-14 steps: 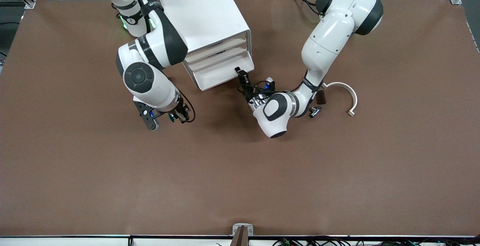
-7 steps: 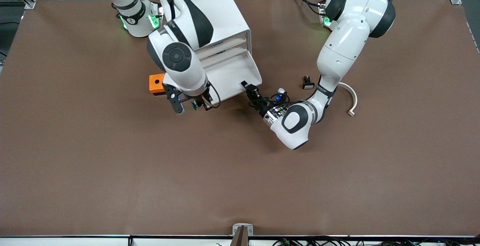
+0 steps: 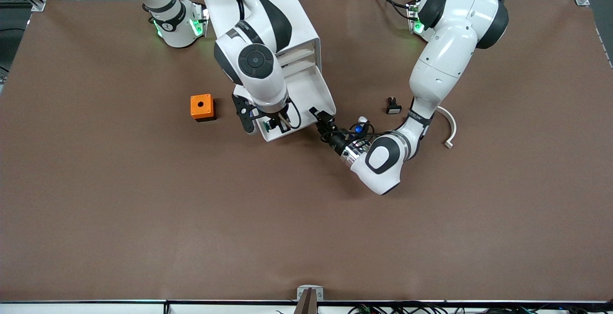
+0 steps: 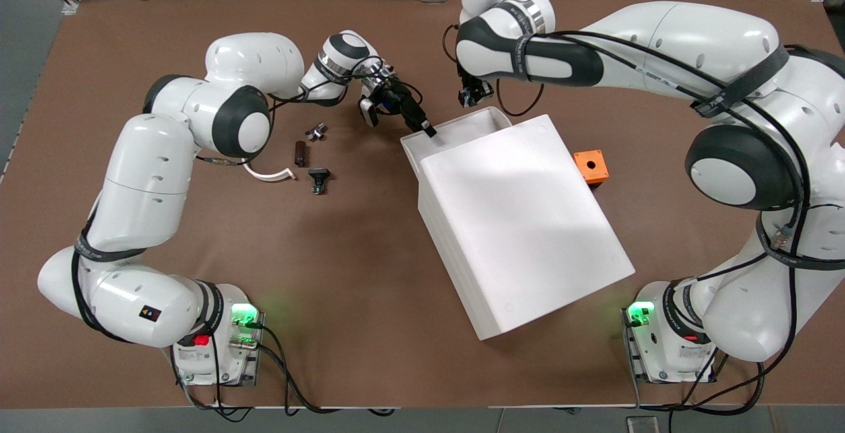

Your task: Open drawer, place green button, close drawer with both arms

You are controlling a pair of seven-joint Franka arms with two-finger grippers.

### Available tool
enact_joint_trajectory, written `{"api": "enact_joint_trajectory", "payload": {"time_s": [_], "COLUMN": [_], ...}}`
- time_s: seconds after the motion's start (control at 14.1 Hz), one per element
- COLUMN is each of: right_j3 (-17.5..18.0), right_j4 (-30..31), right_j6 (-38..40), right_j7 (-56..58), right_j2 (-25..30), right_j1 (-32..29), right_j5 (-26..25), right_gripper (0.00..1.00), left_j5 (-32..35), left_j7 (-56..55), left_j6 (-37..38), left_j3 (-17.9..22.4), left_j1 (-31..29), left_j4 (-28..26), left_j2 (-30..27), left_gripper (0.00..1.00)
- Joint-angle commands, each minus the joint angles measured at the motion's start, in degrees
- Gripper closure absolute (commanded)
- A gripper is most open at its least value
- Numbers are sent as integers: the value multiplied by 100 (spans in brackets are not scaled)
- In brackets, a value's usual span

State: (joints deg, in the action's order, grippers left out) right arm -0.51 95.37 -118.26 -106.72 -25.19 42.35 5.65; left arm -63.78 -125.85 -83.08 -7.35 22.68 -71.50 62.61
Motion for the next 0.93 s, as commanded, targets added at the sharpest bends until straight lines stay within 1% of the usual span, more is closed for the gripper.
{"api": "enact_joint_trajectory", "payload": {"time_s": [0.0,0.14,0.21,0.36,0.5,0.64,0.85], "right_j3": [-46,-37,-46,-46,-46,-46,-46], "right_j4": [16,235,323,394,394,394,394], "right_j6": [-110,-320,-373,-417,-444,-558,-751], "right_j7": [-234,-270,-270,-270,-279,-410,-481], "right_j2": [-91,-91,-91,-126,-188,-284,-372], "right_j1": [194,256,291,361,449,511,572], "right_j5": [251,278,270,279,278,279,279], "right_gripper": [100,100,100,100,100,100,100], "left_j5": [-82,-56,-47,-38,-38,-21,233], "left_j7": [498,858,886,886,974,1647,3131], "left_j6": [-94,-313,-358,-367,-428,-455,-455], "left_j3": [5,40,136,286,322,374,471], "left_j1": [-18,-88,-80,-36,-62,-80,-71], "left_j4": [57,57,57,57,57,92,197], "left_j2": [-135,-179,-179,-179,-179,-205,-381], "left_gripper": [0,0,0,0,0,0,0]}}
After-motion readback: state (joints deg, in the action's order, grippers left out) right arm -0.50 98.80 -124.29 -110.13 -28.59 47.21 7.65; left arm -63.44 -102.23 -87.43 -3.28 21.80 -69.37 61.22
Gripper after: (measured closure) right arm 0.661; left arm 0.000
